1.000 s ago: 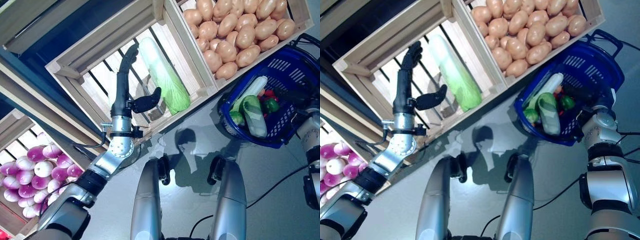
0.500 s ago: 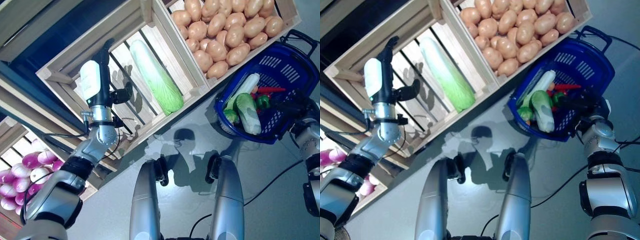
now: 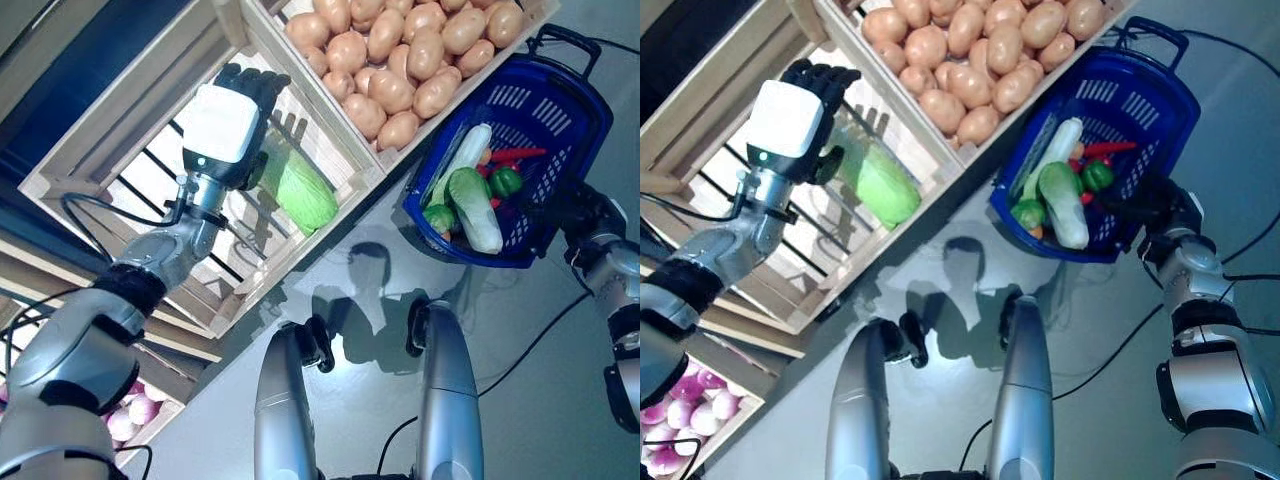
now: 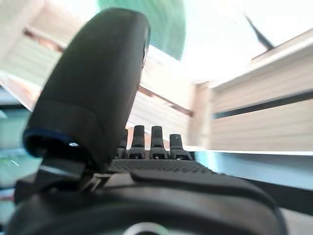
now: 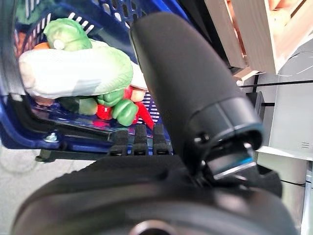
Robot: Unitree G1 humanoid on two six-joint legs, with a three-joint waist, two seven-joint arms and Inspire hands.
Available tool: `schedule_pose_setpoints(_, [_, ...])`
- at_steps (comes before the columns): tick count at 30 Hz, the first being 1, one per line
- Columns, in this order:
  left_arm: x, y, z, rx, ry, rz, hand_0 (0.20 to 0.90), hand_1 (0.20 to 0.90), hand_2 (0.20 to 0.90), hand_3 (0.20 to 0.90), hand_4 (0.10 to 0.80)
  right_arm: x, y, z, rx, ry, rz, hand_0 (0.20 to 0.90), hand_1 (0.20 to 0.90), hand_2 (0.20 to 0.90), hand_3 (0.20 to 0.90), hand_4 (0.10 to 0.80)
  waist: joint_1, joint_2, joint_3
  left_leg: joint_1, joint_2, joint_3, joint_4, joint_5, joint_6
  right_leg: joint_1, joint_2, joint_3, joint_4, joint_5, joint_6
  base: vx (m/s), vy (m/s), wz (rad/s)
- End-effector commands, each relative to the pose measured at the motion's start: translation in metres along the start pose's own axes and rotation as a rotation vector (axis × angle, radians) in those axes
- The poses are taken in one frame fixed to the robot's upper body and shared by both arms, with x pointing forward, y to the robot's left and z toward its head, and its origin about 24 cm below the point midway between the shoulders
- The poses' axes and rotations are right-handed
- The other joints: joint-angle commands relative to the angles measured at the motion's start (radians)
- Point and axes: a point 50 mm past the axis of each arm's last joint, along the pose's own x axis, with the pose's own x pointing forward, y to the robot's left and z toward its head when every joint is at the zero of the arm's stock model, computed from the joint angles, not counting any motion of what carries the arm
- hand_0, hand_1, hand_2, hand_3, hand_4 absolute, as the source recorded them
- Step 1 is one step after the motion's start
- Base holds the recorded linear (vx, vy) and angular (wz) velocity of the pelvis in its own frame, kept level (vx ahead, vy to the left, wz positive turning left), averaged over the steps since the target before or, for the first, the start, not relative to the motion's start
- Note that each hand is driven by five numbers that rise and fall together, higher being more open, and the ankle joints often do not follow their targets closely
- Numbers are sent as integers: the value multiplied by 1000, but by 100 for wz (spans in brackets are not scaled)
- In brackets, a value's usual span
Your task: Put vegetables into the basket
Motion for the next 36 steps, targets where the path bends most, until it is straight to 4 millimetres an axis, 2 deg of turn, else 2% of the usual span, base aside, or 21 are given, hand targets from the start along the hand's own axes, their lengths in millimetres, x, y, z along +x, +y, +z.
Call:
schedule_pose_setpoints(1, [25,56,-44,158,109,150,900,900,900,900,800,-4,-18,65,-8,-236,-1,900,900,900,900,800,-15,-1,-3,69,31,24,-83,-14,-26,85,-13,-5,-69,41,-27,21,61,-12])
schedule_pose_setpoints(7, [27,53,-61,212,206,-25,900,900,900,900,800,-4,-24,74,-20,-240,-2,900,900,900,900,800,-17,11,-3,58,32,32,-84,-14,-30,71,-15,4,-68,39,-25,12,41,-5])
schedule_pose_setpoints(15, [20,46,-82,216,404,-206,900,900,900,900,800,-1,-16,80,-21,-241,11,900,900,900,900,800,-11,14,-3,34,28,25,-83,-15,-33,52,-17,8,-68,39,-17,0,0,0])
schedule_pose_setpoints(24, [22,47,-85,254,409,-261,900,900,900,900,800,0,-12,81,-17,-240,15,900,900,900,900,800,-5,8,-3,13,27,16,-81,-16,-34,40,-19,3,-68,41,-12,-3,-2,0])
schedule_pose_setpoints(33, [31,44,-80,374,399,-488,900,900,900,900,800,1,-10,83,-30,-237,27,900,900,900,900,800,-13,3,-3,-8,36,19,-78,-16,-37,23,-17,0,-72,49,1,-7,0,0])
schedule_pose_setpoints(36, [35,50,-82,340,449,-454,900,900,900,900,800,1,-9,82,-35,-230,31,900,900,900,900,800,-14,2,-3,-3,37,21,-81,-16,-38,28,-16,1,-77,51,3,-2,-7,-1])
